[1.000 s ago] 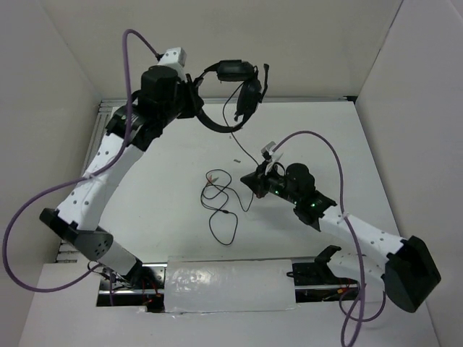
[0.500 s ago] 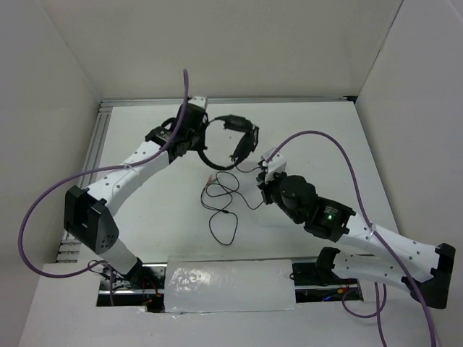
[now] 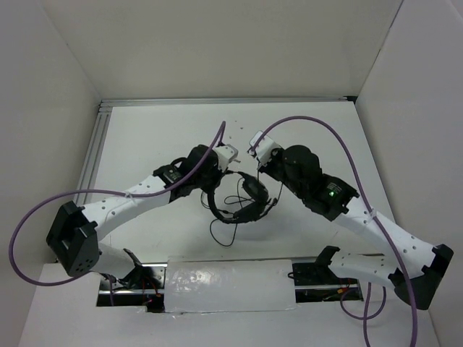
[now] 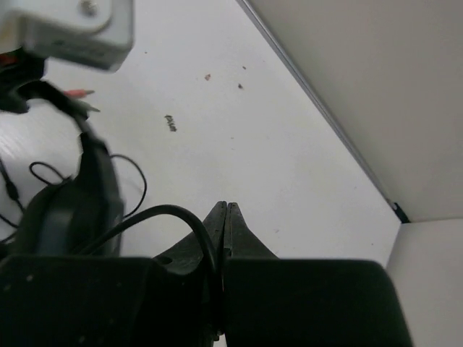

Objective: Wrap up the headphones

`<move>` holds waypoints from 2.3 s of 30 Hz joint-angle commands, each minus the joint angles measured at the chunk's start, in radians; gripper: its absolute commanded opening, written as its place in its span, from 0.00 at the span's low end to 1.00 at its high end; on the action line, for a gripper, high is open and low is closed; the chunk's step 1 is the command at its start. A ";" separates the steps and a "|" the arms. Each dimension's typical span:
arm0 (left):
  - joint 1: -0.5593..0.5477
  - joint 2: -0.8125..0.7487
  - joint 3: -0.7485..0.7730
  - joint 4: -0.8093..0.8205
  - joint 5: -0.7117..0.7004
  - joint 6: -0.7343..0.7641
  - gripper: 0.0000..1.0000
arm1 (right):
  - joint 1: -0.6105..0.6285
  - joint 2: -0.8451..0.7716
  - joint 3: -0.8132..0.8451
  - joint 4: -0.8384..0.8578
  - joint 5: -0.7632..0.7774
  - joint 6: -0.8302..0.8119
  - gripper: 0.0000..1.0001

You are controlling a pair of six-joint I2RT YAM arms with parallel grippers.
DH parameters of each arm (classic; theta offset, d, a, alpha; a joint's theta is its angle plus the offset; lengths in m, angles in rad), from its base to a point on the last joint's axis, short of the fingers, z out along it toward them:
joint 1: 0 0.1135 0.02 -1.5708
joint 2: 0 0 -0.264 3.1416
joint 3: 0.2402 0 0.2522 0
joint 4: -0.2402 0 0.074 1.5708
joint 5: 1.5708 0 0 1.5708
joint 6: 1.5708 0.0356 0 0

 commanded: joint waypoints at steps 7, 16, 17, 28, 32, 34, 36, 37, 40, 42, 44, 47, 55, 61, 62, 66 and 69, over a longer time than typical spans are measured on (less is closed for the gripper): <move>-0.130 -0.099 -0.042 0.155 0.143 0.158 0.00 | -0.139 0.099 0.115 0.013 -0.231 -0.162 0.00; -0.183 -0.216 -0.108 0.218 0.249 0.199 0.00 | -0.277 0.209 0.052 0.147 -0.543 -0.075 0.00; -0.187 -0.233 -0.110 0.223 0.264 0.205 0.00 | -0.281 0.224 0.053 0.147 -0.574 -0.061 0.00; -0.232 -0.239 -0.007 0.225 0.159 0.141 0.00 | -0.311 0.304 -0.104 0.383 -0.716 0.152 0.00; -0.233 -0.213 0.115 0.148 0.068 0.035 0.00 | -0.347 0.232 -0.246 0.538 -0.722 0.241 0.06; -0.233 -0.218 0.140 0.140 0.072 0.031 0.00 | -0.390 0.217 -0.264 0.553 -0.784 0.252 0.17; -0.235 -0.231 0.146 0.159 0.089 0.038 0.00 | -0.438 0.217 -0.278 0.561 -0.861 0.261 0.18; -0.235 -0.238 0.161 0.163 0.091 0.034 0.00 | -0.447 0.218 -0.281 0.564 -0.936 0.264 0.21; -0.235 -0.242 0.233 0.146 0.122 0.025 0.00 | -0.458 0.264 -0.264 0.559 -1.034 0.261 0.27; -0.235 -0.235 0.304 0.120 0.116 0.020 0.00 | -0.453 0.290 -0.254 0.555 -1.051 0.266 0.31; -0.235 -0.224 0.352 0.107 0.105 0.024 0.00 | -0.456 0.327 -0.270 0.591 -1.053 0.304 0.32; -0.235 -0.203 0.450 0.065 0.105 0.023 0.00 | -0.456 0.381 -0.309 0.709 -1.070 0.353 0.33; -0.180 -0.106 0.637 -0.012 0.019 0.035 0.00 | -0.453 0.459 -0.439 0.940 -1.087 0.534 0.00; -0.097 0.001 0.720 -0.056 -0.113 0.031 0.00 | -0.455 0.349 -0.615 0.998 -0.842 0.724 0.00; -0.038 0.015 0.755 -0.080 -0.090 -0.010 0.00 | -0.455 0.323 -0.643 0.980 -0.806 0.736 0.00; 0.127 0.078 0.826 -0.145 0.007 -0.127 0.00 | -0.447 0.180 -0.701 0.932 -0.705 0.810 0.00; 0.219 0.181 0.910 -0.223 -0.073 -0.241 0.00 | -0.417 0.103 -0.709 0.811 -0.604 0.818 0.00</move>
